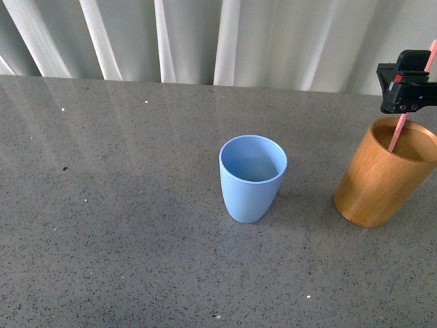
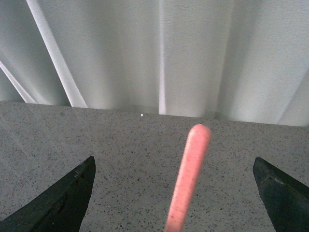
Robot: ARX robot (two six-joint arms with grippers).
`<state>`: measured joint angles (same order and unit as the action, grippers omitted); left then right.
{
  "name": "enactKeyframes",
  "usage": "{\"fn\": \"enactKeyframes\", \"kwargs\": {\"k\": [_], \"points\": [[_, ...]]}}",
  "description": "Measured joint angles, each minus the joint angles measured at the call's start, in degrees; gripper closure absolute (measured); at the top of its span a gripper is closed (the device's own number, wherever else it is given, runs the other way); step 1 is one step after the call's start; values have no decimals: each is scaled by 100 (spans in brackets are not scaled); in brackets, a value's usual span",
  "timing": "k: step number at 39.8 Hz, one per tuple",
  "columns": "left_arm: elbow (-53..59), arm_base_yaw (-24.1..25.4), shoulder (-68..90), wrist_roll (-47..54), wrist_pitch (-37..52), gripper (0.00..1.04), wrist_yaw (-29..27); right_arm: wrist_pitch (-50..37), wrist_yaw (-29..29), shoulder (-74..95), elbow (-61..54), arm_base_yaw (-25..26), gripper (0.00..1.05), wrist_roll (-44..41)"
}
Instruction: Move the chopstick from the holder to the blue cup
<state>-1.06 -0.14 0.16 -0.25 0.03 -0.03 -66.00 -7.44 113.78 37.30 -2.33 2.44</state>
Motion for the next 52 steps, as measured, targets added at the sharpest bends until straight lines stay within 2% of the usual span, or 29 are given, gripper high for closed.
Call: {"fn": "enactKeyframes", "kwargs": {"k": [10,18,25,33,52], "points": [[0,0,0,0,0,7,0,20,94,251,201,-153,11,79],[0,0,0,0,0,7,0,-26,131,308,229,-201,39,109],[0,0,0,0,0,7,0,-44,127,295,227,-214,76,177],[0,0,0,0,0,7,0,-103,111,87,129,-212,103,170],[0,0,0,0,0,7,0,225,83,-1379,-44,-422,103,-61]]}}
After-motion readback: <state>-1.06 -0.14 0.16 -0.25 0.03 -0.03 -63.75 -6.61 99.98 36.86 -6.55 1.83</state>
